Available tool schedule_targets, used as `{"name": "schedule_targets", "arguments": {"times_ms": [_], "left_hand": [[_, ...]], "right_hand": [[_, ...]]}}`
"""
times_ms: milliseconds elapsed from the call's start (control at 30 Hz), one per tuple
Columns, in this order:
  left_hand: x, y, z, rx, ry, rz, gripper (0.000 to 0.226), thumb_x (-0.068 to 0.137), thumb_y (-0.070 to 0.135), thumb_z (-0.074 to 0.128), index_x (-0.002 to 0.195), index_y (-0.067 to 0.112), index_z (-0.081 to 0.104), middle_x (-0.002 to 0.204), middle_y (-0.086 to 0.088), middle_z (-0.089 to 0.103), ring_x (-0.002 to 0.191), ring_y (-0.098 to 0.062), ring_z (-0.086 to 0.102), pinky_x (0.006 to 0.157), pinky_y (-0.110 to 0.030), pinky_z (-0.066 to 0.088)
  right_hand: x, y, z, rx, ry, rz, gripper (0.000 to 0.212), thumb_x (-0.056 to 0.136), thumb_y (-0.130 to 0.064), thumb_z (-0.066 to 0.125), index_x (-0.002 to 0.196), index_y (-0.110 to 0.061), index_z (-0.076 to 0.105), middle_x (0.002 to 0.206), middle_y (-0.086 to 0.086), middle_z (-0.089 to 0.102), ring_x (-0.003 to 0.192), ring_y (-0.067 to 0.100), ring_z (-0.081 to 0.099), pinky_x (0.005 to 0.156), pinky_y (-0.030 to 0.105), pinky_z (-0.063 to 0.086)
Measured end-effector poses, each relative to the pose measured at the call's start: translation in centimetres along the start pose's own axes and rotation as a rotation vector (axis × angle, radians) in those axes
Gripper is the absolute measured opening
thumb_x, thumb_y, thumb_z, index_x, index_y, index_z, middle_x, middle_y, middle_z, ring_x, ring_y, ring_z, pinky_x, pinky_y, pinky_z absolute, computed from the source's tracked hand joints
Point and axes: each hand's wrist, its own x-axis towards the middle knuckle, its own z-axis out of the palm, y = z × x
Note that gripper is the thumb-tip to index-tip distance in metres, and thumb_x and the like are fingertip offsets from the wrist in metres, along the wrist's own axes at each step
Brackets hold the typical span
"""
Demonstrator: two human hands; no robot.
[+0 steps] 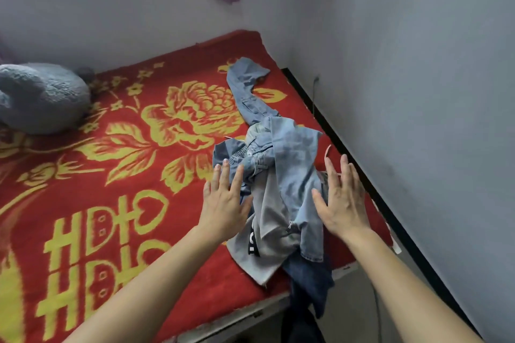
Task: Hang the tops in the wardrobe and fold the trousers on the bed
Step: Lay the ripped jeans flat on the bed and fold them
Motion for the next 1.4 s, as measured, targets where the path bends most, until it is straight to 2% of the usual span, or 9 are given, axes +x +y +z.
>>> {"name": "schedule_targets", "arguments": {"times_ms": [367, 500, 633, 767, 867, 967, 1133, 1267, 1400], "left_hand": [[19.0, 0.5, 13.9, -0.023, -0.078, -0.171, 0.079, 0.095, 0.027, 0.054, 0.157, 0.013, 0.008, 0.163, -0.017, 0.006, 0.148, -0.036, 0.013, 0.116, -0.044, 0.025], [19.3, 0.6, 19.0, -0.105, -0.265, -0.312, 0.074, 0.096, 0.026, 0.05, 0.157, 0.027, 0.008, 0.126, -0.015, 0.057, 0.112, -0.035, 0.054, 0.08, -0.044, 0.049], [15.7, 1.2, 22.4, -0.178, -0.425, -0.43, 0.064, 0.098, 0.021, 0.041, 0.154, 0.038, 0.015, 0.101, -0.016, 0.066, 0.084, -0.035, 0.064, 0.068, -0.04, 0.049], [13.9, 1.5, 23.1, -0.702, -0.238, -0.818, 0.031, 0.097, 0.021, 0.045, 0.121, 0.019, 0.065, 0.097, 0.0, 0.069, 0.088, -0.019, 0.062, 0.076, -0.03, 0.048], [16.4, 2.4, 21.7, -1.323, -0.007, -1.252, 0.022, 0.097, 0.036, 0.049, 0.096, 0.019, 0.062, 0.083, -0.002, 0.062, 0.065, -0.016, 0.057, 0.051, -0.025, 0.044], [18.7, 2.8, 20.0, -1.585, 0.194, -1.427, 0.025, 0.091, 0.041, 0.066, 0.099, 0.017, 0.062, 0.085, -0.001, 0.069, 0.069, -0.018, 0.063, 0.056, -0.028, 0.048], [18.8, 3.5, 16.4, -1.685, 0.133, -1.26, 0.019, 0.093, 0.014, 0.062, 0.076, 0.019, 0.057, 0.057, 0.004, 0.05, 0.054, -0.01, 0.047, 0.057, -0.025, 0.042], [14.7, 4.7, 12.4, -1.662, 0.075, -1.0, 0.011, 0.095, 0.007, 0.06, 0.101, 0.015, 0.066, 0.058, 0.009, 0.057, 0.051, -0.006, 0.05, 0.053, -0.023, 0.044], [10.0, 4.7, 7.9, -1.702, 0.054, -0.845, 0.029, 0.095, 0.005, 0.058, 0.123, 0.005, 0.063, 0.071, 0.001, 0.06, 0.055, -0.011, 0.048, 0.058, -0.026, 0.044]], "right_hand": [[22.3, 3.7, 15.9, 0.114, -0.181, -0.086, 0.083, 0.096, -0.052, 0.049, 0.158, -0.03, -0.002, 0.162, 0.02, -0.016, 0.149, 0.045, 0.003, 0.12, 0.055, 0.014], [23.5, 5.5, 21.3, 0.161, -0.403, -0.081, 0.089, 0.097, -0.044, 0.054, 0.158, -0.024, -0.008, 0.157, 0.018, 0.029, 0.14, 0.039, 0.034, 0.113, 0.048, 0.031], [20.9, 7.9, 23.4, 0.129, -0.486, -0.001, 0.078, 0.094, -0.012, 0.049, 0.159, -0.027, 0.008, 0.129, 0.017, 0.054, 0.112, 0.041, 0.054, 0.091, 0.047, 0.043], [18.1, 8.9, 22.8, 0.193, -0.469, 0.016, 0.069, 0.091, -0.003, 0.045, 0.153, -0.031, 0.033, 0.109, 0.015, 0.056, 0.106, 0.04, 0.054, 0.087, 0.046, 0.045], [16.0, 9.8, 21.9, 0.19, -0.539, -0.043, 0.062, 0.092, -0.007, 0.045, 0.148, -0.033, 0.043, 0.108, 0.012, 0.058, 0.106, 0.036, 0.056, 0.091, 0.045, 0.047], [14.4, 10.8, 20.7, 0.274, -0.615, -0.009, 0.056, 0.091, -0.007, 0.044, 0.139, -0.034, 0.054, 0.119, 0.007, 0.061, 0.112, 0.031, 0.056, 0.098, 0.04, 0.045], [13.0, 10.8, 18.7, 0.146, -0.682, 0.043, 0.023, 0.093, -0.027, 0.041, 0.108, -0.031, 0.058, 0.11, 0.003, 0.065, 0.104, 0.031, 0.061, 0.082, 0.04, 0.047], [12.1, 8.6, 16.6, 0.05, -0.834, 0.084, 0.034, 0.093, -0.046, 0.035, 0.1, -0.026, 0.061, 0.117, 0.011, 0.059, 0.111, 0.034, 0.056, 0.089, 0.042, 0.044], [10.8, 5.1, 13.2, 0.279, -0.514, 0.277, 0.045, 0.097, -0.048, 0.038, 0.126, -0.025, 0.062, 0.126, 0.016, 0.047, 0.122, 0.037, 0.048, 0.105, 0.044, 0.036]]}}
